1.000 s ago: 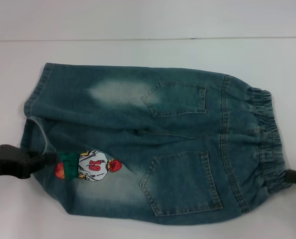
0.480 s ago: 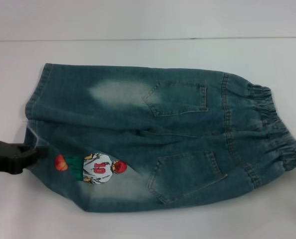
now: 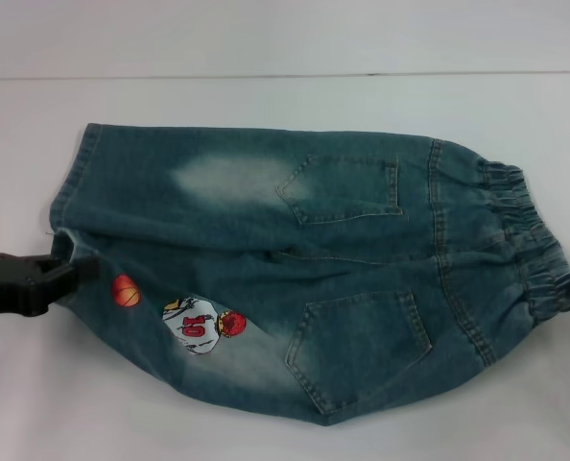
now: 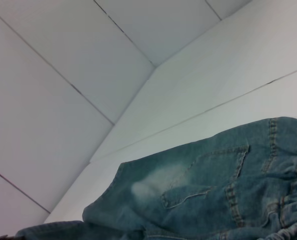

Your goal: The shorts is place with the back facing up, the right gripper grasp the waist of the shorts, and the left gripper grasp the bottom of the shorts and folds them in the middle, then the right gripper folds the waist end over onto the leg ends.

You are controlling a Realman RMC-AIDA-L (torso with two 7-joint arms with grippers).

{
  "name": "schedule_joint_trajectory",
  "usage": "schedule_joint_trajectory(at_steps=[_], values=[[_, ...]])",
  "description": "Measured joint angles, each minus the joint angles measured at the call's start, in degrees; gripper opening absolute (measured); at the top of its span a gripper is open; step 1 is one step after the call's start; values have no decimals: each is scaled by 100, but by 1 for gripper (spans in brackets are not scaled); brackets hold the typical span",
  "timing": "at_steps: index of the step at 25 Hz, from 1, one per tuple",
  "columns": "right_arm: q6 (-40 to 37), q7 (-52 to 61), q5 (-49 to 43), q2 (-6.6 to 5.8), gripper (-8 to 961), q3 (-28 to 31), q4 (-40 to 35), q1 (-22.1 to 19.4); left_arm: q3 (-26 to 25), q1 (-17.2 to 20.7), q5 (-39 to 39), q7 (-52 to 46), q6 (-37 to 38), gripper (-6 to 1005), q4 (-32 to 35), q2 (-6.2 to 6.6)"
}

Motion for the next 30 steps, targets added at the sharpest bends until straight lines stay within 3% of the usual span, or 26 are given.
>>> schedule_joint_trajectory(at_steps=[30], values=[[-34, 1, 222, 142, 19, 433, 41, 76, -32, -35, -348, 52, -309, 66, -107, 12]])
